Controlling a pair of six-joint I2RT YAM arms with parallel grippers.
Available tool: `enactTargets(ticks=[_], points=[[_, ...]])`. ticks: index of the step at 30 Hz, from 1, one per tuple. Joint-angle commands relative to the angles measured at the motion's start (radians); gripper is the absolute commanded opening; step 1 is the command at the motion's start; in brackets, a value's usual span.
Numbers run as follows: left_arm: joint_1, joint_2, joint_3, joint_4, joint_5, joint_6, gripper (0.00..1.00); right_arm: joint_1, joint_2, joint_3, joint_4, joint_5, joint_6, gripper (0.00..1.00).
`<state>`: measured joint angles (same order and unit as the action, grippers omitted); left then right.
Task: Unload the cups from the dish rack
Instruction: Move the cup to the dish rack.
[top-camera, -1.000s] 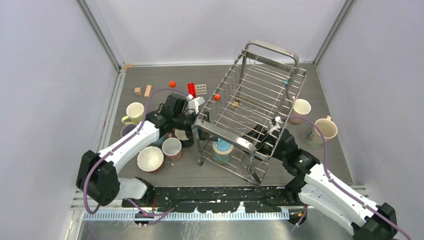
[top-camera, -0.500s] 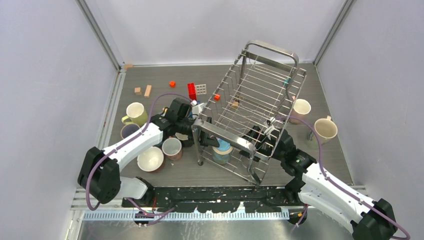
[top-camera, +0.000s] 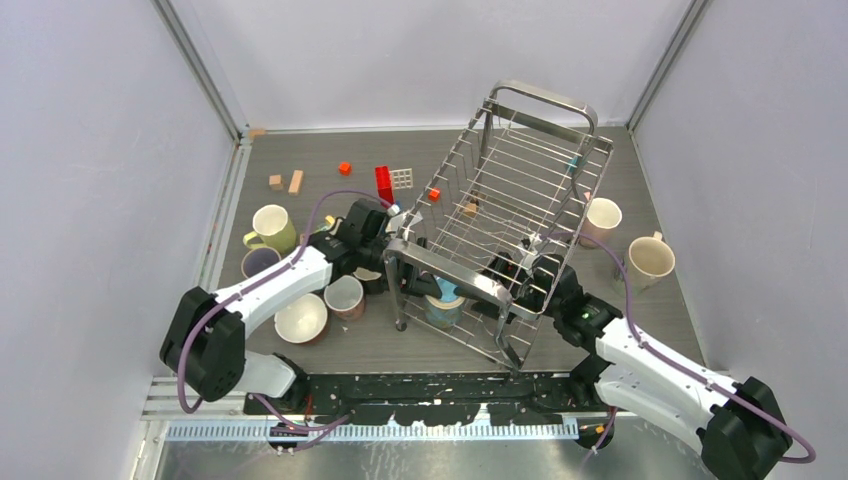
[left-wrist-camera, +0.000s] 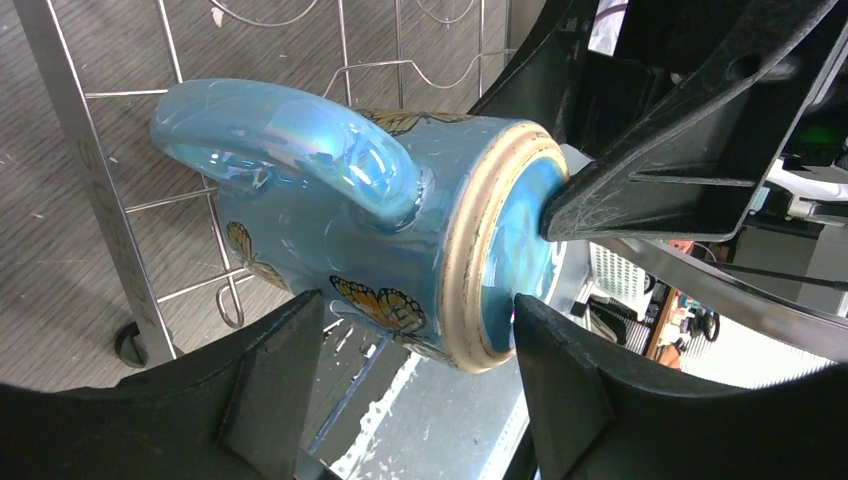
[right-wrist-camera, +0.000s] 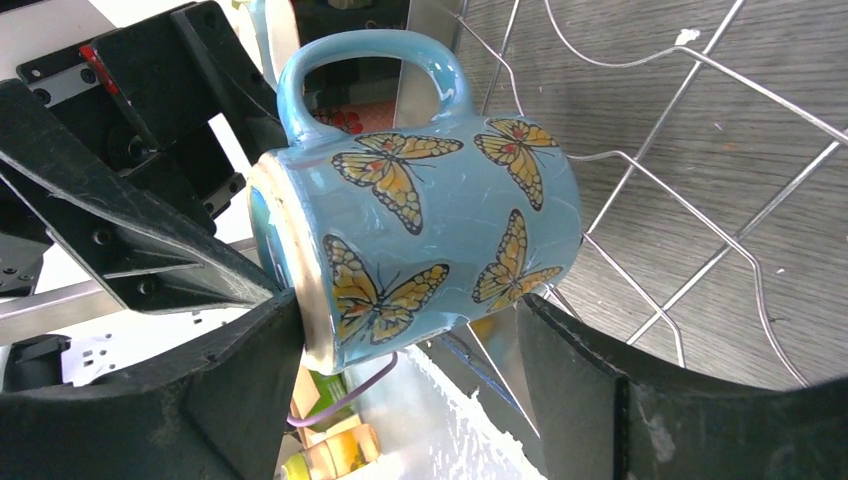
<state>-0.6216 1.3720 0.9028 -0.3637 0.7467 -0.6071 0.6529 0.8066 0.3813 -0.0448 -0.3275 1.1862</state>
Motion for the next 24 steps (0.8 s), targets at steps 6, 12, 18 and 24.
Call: enactTargets(ticks=[6,12,18,24], points=[[-0.028,0.037,0.001,0.135,0.039,-0.065,0.62,0.007,0.023,0.045,0.085,0.004,0.016,0.73],[-0.030,0.052,0.002,0.174,0.032,-0.083,0.60,0.007,0.026,0.064,0.078,0.035,0.010,0.64],[-0.030,0.073,0.013,0.192,0.021,-0.085,0.58,0.008,0.052,0.090,0.068,0.062,-0.015,0.59],[-0.029,0.105,0.036,0.208,0.004,-0.079,0.58,0.007,0.103,0.132,0.069,0.086,-0.054,0.59]])
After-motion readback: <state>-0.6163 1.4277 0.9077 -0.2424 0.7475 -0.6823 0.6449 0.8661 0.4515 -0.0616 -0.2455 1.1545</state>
